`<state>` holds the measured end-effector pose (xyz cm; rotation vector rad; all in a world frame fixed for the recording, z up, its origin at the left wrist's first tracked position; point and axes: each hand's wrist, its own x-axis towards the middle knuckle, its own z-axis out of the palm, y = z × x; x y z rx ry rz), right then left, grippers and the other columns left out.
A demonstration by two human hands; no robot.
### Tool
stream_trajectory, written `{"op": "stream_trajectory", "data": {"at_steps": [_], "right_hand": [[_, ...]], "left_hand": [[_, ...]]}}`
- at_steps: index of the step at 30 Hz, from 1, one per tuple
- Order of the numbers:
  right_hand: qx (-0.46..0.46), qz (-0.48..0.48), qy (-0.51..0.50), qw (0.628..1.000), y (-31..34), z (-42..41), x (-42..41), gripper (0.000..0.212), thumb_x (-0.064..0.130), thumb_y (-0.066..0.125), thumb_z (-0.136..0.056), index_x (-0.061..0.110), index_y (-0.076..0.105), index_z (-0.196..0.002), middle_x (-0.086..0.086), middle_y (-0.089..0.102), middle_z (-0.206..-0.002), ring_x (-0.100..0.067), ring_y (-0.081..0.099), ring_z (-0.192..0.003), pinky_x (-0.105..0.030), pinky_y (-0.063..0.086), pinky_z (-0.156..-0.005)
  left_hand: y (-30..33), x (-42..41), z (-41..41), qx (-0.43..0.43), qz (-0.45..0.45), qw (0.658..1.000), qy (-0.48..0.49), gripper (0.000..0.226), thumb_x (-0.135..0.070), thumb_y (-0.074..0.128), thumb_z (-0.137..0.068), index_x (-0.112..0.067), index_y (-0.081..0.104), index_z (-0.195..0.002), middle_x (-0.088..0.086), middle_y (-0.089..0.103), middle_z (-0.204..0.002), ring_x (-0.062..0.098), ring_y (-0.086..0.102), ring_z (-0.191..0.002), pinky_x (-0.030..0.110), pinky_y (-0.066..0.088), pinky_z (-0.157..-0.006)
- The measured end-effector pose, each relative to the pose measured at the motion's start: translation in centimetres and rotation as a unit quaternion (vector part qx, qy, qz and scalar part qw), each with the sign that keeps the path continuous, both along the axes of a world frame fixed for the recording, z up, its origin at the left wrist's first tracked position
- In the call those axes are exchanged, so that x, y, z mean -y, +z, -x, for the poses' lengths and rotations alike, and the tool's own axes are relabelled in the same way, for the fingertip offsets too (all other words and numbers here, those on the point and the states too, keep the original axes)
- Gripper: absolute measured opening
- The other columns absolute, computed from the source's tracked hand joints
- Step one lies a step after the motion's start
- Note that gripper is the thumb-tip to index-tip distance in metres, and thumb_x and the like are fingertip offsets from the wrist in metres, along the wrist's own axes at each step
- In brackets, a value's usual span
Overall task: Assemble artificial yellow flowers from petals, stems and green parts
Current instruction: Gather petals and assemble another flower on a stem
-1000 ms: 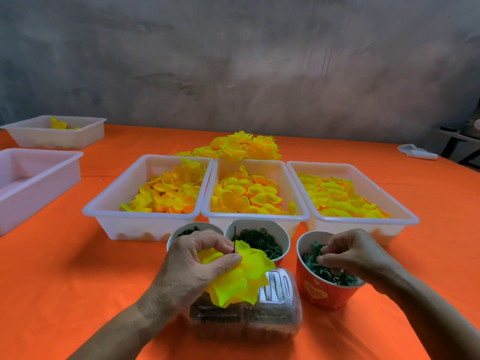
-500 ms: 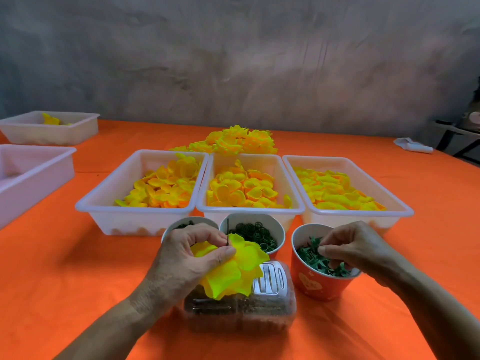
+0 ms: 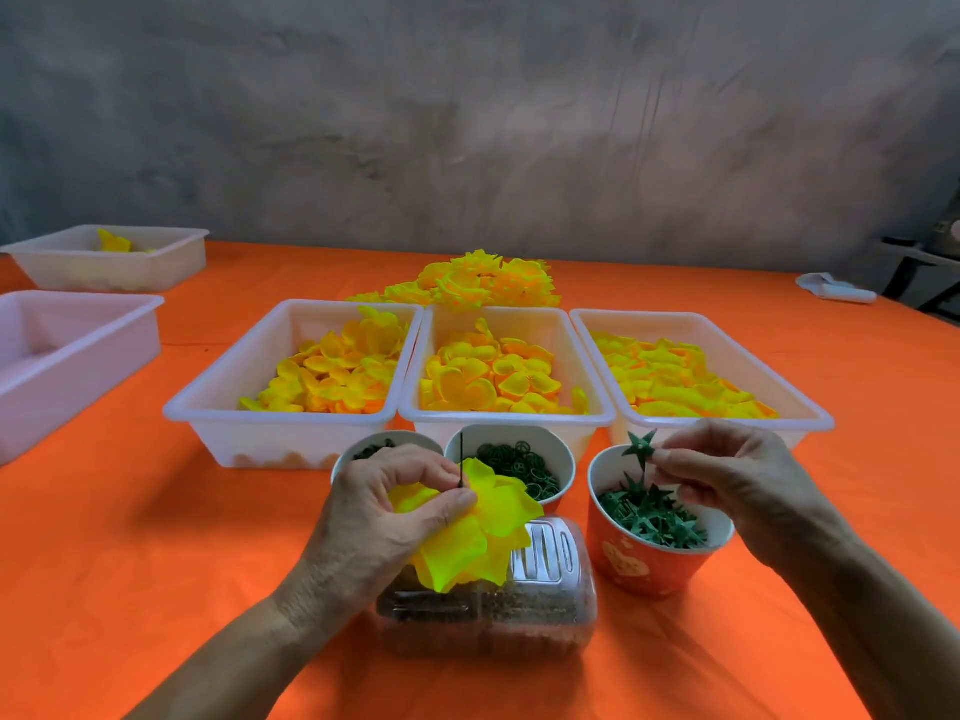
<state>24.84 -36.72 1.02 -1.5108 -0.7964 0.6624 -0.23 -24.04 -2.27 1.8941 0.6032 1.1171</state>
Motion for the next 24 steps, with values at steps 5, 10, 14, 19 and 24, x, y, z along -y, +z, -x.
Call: {"op": "stream_trajectory", "data": {"at_steps": [5, 10, 14, 19, 24], "right_hand": [[-0.094, -0.054, 0.033, 0.994, 0.5, 0.9, 0.1, 0.019, 0.0, 0.064, -0.071, 0.014, 0.074, -0.08, -0.003, 0.072, -0.074, -0.01, 0.068, -0.061, -0.015, 0.05, -0.05], [-0.116, -0.091, 0.091, 0.985, 1.6, 3.0, -0.1, 0.024, 0.008, 0.068, -0.058, 0.019, 0.079, -0.077, -0.004, 0.073, -0.072, -0.009, 0.068, -0.061, -0.016, 0.052, -0.053], [-0.104, -0.107, 0.148, 0.978, 2.7, 5.7, -0.8, 0.032, 0.02, 0.075, -0.047, 0.022, 0.079, -0.079, -0.003, 0.074, -0.074, -0.007, 0.068, -0.065, -0.015, 0.05, -0.053], [-0.119, -0.122, 0.186, 0.968, 3.5, 8.1, -2.0, 0.026, 0.016, 0.072, -0.052, 0.025, 0.079, -0.075, 0.001, 0.073, -0.07, -0.005, 0.066, -0.061, -0.013, 0.049, -0.053], [-0.12, -0.123, 0.217, 0.961, 3.3, 9.7, -3.0, 0.024, 0.016, 0.072, -0.052, 0.026, 0.078, -0.073, 0.004, 0.073, -0.072, -0.004, 0.065, -0.063, -0.014, 0.048, -0.053]], "left_hand": [[0.1, 0.0, 0.3, -0.008, 0.006, 1.0, -0.003, 0.01, -0.02, 0.079, -0.066, -0.012, 0.074, -0.068, 0.002, 0.072, -0.083, 0.012, 0.067, -0.086, 0.03, 0.052, -0.083], [0.7, 0.4, 0.8, -0.041, 0.008, 0.999, -0.016, 0.011, -0.005, 0.08, -0.071, -0.015, 0.076, -0.075, -0.002, 0.071, -0.093, 0.009, 0.064, -0.098, 0.034, 0.049, -0.092], [1.6, 0.4, 1.5, -0.046, 0.033, 0.998, -0.022, 0.014, -0.022, 0.072, -0.066, -0.02, 0.077, -0.08, -0.006, 0.07, -0.102, 0.005, 0.062, -0.104, 0.024, 0.044, -0.095], [3.9, 0.1, 2.1, 0.031, 0.068, 0.997, -0.02, 0.02, -0.024, 0.073, -0.067, -0.009, 0.077, -0.08, 0.006, 0.071, -0.097, 0.017, 0.065, -0.099, 0.032, 0.05, -0.09], [6.0, 0.3, 1.6, 0.071, 0.068, 0.995, 0.018, 0.025, -0.045, 0.066, -0.065, -0.022, 0.076, -0.064, -0.008, 0.069, -0.07, 0.0, 0.063, -0.076, 0.011, 0.044, -0.076]]}}
